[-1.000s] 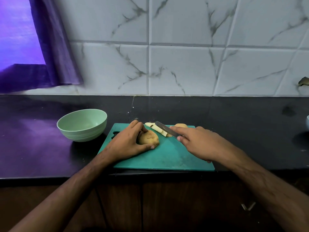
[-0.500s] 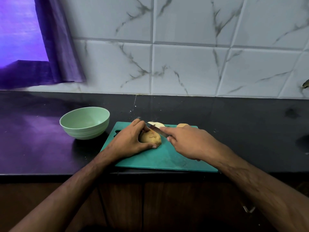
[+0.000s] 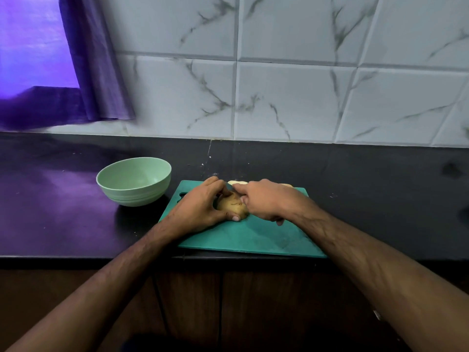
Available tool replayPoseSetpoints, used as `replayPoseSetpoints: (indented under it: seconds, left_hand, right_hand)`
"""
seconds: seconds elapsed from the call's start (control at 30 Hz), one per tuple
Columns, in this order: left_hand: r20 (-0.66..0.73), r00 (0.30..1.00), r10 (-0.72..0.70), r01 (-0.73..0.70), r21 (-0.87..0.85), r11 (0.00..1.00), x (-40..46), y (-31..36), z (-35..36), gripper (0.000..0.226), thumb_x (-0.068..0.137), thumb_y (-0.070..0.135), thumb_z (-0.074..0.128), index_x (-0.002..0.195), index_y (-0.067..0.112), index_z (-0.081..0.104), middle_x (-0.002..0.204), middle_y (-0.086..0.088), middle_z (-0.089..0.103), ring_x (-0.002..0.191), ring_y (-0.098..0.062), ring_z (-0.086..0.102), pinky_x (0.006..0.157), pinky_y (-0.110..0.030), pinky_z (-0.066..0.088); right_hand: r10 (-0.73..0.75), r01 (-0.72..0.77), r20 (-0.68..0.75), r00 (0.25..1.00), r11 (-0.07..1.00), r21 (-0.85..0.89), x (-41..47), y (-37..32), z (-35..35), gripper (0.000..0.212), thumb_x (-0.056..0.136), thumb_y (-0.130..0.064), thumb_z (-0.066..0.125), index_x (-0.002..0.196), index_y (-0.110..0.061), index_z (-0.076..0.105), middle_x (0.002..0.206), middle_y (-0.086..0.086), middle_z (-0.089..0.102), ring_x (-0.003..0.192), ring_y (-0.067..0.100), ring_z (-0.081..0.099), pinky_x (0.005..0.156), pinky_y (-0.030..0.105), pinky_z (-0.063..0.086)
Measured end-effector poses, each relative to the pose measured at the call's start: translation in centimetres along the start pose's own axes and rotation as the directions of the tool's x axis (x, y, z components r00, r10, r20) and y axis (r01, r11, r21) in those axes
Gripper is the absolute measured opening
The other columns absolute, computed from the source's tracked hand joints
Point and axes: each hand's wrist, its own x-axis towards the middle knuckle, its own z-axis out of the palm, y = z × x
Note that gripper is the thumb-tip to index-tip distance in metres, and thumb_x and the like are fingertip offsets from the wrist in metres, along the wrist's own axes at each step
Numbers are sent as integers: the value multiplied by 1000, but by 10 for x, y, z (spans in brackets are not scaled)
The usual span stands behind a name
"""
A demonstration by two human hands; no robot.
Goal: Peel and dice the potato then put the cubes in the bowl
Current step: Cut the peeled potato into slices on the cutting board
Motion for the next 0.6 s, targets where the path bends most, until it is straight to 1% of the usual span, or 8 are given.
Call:
replayPoseSetpoints:
  seconds: [0.07, 0.13, 0.2, 0.3, 0.43, 0.47, 0.53, 0.6]
  left_hand:
    - [-7, 1000, -9, 9, -3, 1000, 1, -1, 0, 54, 61, 66, 82, 93, 35, 51, 94, 18, 49, 88, -2, 50, 70, -26, 41]
    - [-11, 1000, -27, 27, -7, 1000, 1, 0, 1, 56, 58, 70, 80, 91, 35, 52, 95, 18, 51, 91, -3, 51, 73, -26, 43]
    - [-17, 999, -46, 46, -1, 999, 1, 1, 2, 58, 58, 70, 79, 93, 30, 56, 97, 16, 53, 93, -5, 54, 78, -31, 48]
    - [-5, 998, -57, 57, 0, 998, 1, 3, 2, 55, 62, 62, 85, 98, 28, 59, 100, 17, 54, 96, -5, 56, 84, -33, 51]
    - [22, 998, -64, 63, 13, 998, -1, 5, -3, 54, 65, 60, 85, 101, 29, 60, 102, 19, 52, 96, 2, 53, 78, -22, 44]
    - [24, 998, -60, 60, 19, 998, -2, 7, -4, 53, 66, 60, 84, 101, 30, 59, 103, 19, 51, 96, 2, 53, 77, -20, 42]
    - [25, 998, -57, 57, 25, 998, -4, 7, -4, 56, 66, 65, 80, 103, 30, 58, 104, 20, 51, 97, 1, 53, 78, -22, 43]
    - [28, 998, -63, 62, 37, 997, -5, 8, -4, 63, 65, 74, 74, 106, 29, 59, 106, 20, 50, 99, 0, 54, 81, -29, 49]
  right_hand:
    - [3, -3, 2, 1000, 1000, 31, 1, 2, 5, 51, 101, -11, 40, 146, -33, 41, 104, 12, 60, 51, 21, 58, 34, 23, 44]
    - [3, -3, -8, 1000, 999, 55, -13, 6, 12, 57, 104, -13, 38, 155, -37, 30, 108, 13, 57, 51, 21, 57, 39, 28, 49]
    - [0, 1, -7, 1000, 997, 75, -41, 13, 20, 54, 109, -26, 32, 158, -43, 19, 102, 8, 52, 47, 16, 54, 47, 31, 52]
    - [25, -26, 17, 1000, 995, 98, -90, 24, 33, 53, 110, -40, 26, 156, -54, 3, 93, 1, 52, 48, 14, 59, 46, 30, 55]
    - [13, -16, -83, 996, 999, -36, -107, 26, 43, 55, 111, -40, 25, 159, -49, 0, 81, -6, 45, 67, 8, 46, 57, 27, 39]
    - [1, -7, -96, 995, 998, -57, -105, 26, 42, 55, 111, -40, 25, 159, -48, 0, 80, -7, 44, 68, 8, 45, 60, 28, 39]
    - [-17, 5, -108, 994, 994, -112, -101, 28, 36, 53, 111, -40, 25, 159, -49, 3, 78, -9, 41, 69, 8, 44, 66, 31, 44]
    - [8, -24, -115, 993, 990, -138, -99, 31, 28, 52, 111, -40, 23, 159, -50, 6, 77, -11, 38, 68, 6, 42, 70, 32, 45]
